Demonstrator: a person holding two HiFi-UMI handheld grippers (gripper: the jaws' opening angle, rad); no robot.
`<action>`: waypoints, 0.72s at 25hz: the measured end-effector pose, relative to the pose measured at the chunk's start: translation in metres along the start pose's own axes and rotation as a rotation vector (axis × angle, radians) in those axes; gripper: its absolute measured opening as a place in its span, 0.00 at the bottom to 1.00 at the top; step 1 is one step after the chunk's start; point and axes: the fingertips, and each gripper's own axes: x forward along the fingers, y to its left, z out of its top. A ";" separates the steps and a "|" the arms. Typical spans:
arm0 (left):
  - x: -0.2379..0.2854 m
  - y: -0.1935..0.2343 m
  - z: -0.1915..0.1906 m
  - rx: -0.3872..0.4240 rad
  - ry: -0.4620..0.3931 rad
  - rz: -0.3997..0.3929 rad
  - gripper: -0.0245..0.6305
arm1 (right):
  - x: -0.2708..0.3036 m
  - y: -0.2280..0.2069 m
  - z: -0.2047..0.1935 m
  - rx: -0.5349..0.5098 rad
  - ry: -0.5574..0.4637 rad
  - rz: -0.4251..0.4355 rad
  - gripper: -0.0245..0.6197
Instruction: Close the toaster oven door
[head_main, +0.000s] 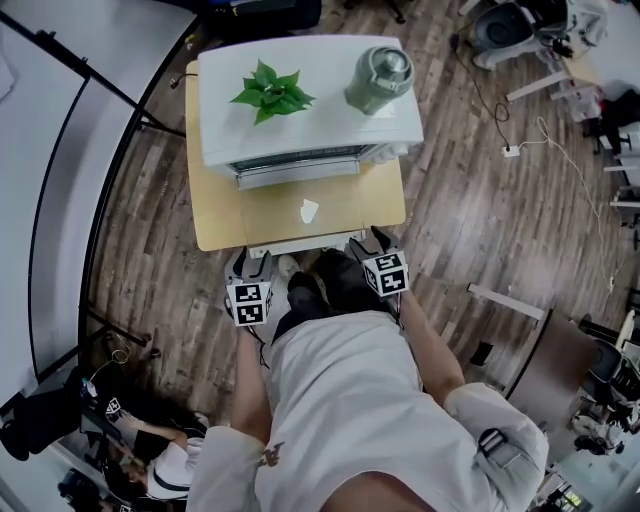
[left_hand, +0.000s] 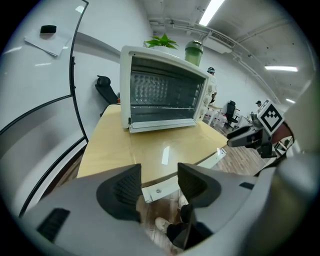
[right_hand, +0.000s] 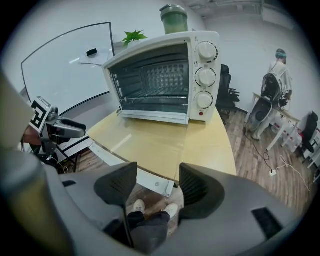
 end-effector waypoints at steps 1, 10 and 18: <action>0.003 0.001 -0.004 -0.004 0.012 0.008 0.38 | 0.003 -0.001 -0.003 0.004 0.009 0.008 0.45; 0.022 0.003 -0.024 -0.087 0.072 0.016 0.45 | 0.022 -0.012 -0.030 0.078 0.074 0.047 0.48; 0.033 0.009 -0.043 -0.184 0.132 0.015 0.50 | 0.031 -0.005 -0.041 0.113 0.098 0.096 0.50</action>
